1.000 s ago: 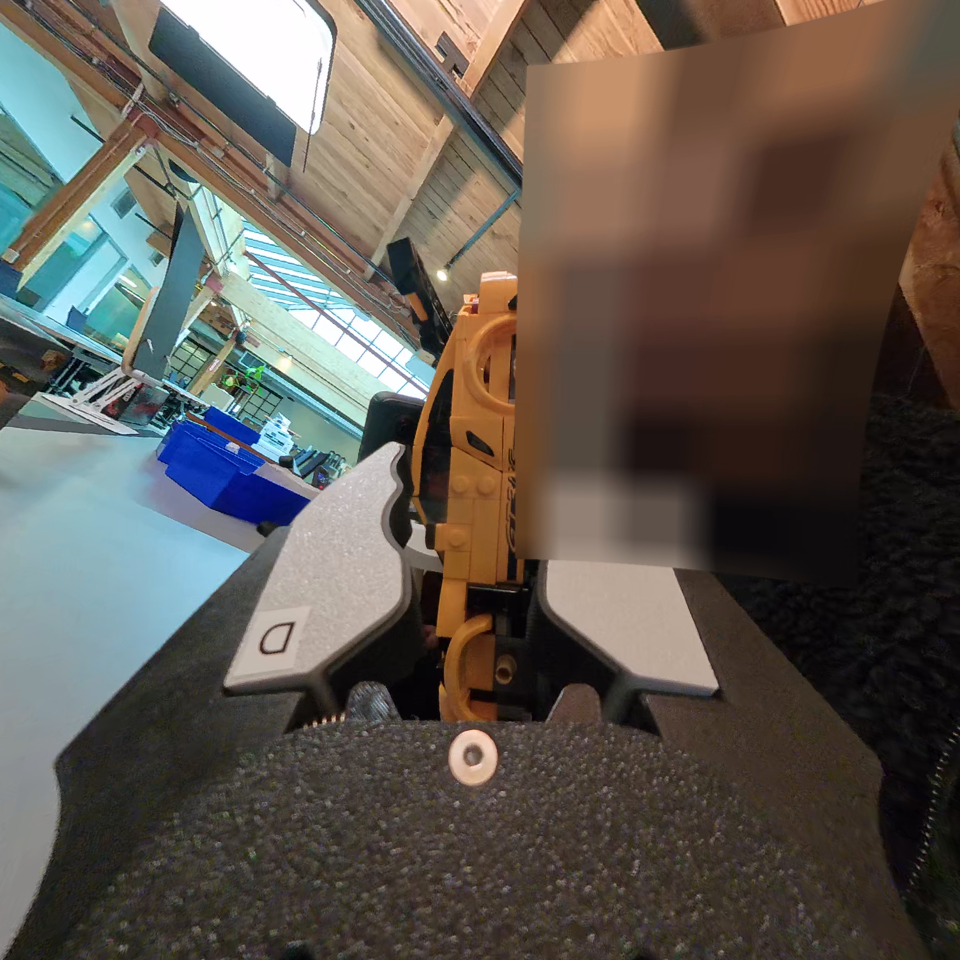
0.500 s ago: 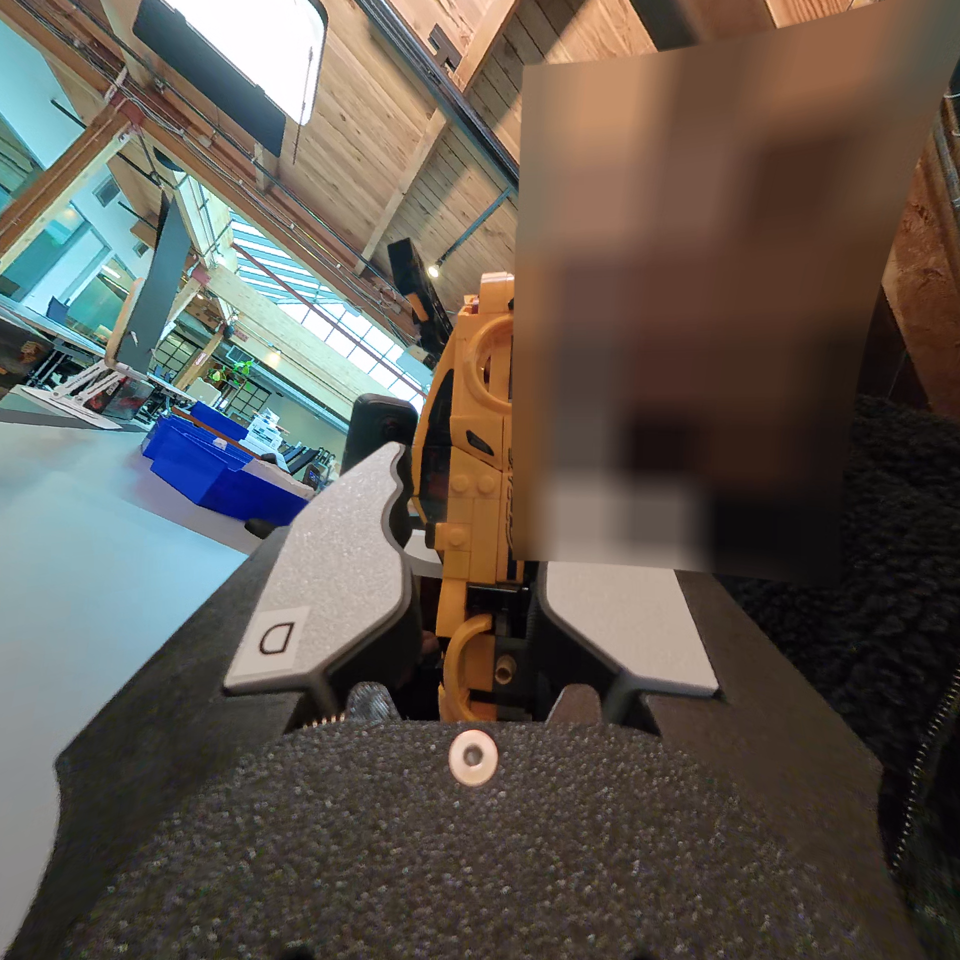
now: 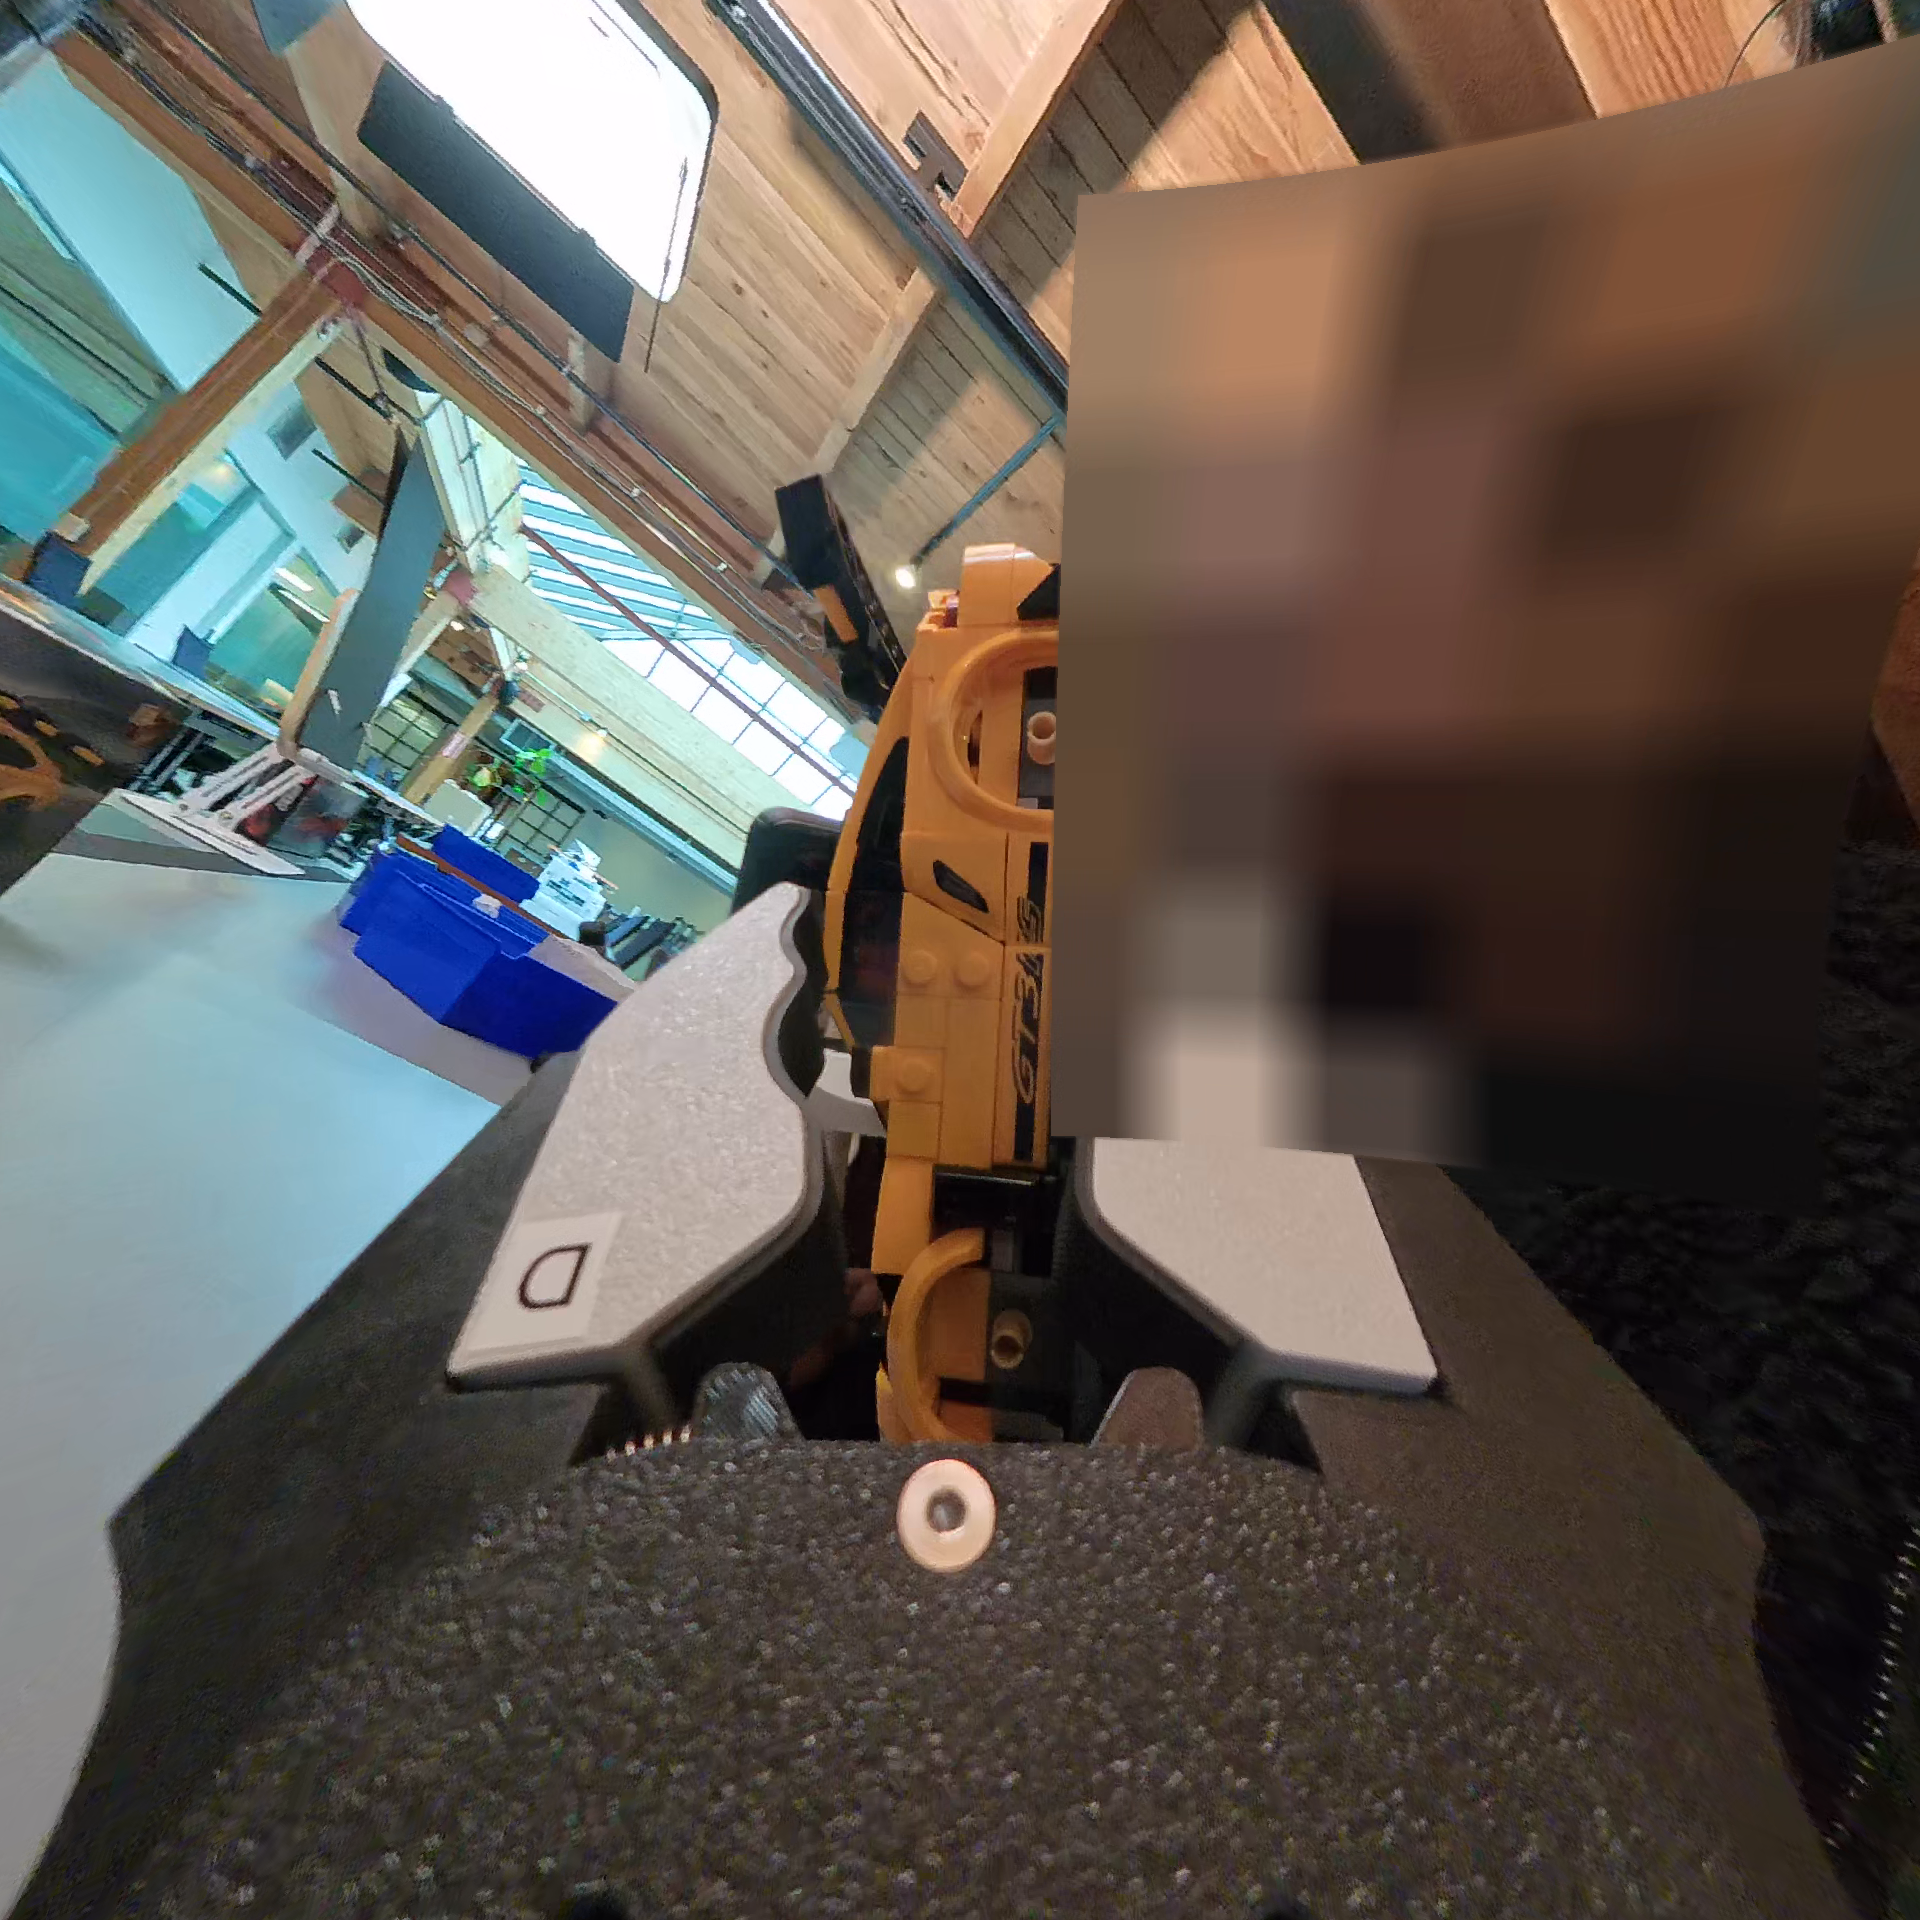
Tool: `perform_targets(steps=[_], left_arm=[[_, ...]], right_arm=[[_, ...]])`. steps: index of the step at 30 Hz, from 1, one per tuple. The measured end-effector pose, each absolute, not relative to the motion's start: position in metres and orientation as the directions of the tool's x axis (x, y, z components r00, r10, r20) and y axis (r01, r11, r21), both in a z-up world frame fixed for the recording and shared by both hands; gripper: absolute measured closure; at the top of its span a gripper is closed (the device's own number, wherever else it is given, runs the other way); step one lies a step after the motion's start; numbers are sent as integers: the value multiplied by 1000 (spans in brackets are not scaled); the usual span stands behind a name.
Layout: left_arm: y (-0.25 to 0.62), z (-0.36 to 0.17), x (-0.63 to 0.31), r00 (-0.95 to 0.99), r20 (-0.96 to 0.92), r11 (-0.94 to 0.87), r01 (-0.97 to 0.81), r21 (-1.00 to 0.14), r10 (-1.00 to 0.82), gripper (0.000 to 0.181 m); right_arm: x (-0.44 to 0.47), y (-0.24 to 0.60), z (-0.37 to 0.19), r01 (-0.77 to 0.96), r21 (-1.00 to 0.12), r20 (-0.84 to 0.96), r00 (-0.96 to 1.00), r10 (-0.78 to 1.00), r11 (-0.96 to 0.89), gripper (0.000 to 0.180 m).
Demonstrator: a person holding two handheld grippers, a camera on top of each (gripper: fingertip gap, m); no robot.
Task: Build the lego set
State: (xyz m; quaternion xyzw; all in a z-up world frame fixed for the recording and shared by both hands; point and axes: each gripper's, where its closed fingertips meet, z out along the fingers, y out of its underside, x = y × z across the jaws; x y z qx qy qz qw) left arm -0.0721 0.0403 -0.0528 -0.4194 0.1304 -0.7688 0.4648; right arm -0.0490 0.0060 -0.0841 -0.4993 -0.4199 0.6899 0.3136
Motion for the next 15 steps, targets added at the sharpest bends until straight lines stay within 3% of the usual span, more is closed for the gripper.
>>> perform_targets(steps=[6, 11, 15], left_arm=[[67, -66, -76, -2, 617, -484, 622, -615, -787, 133], [100, -87, -95, 288, 742, -406, 690, -599, -606, 133], [112, -105, -106, 390, 810, -385, 733, -561, -438, 133]], right_arm=[[-42, 39, -94, -32, -872, -478, -163, 863, -489, 160], [-25, 70, -104, -42, -883, -468, 36, 883, -467, 163], [-33, 68, -117, 33, -905, -417, 120, 901, -424, 165]])
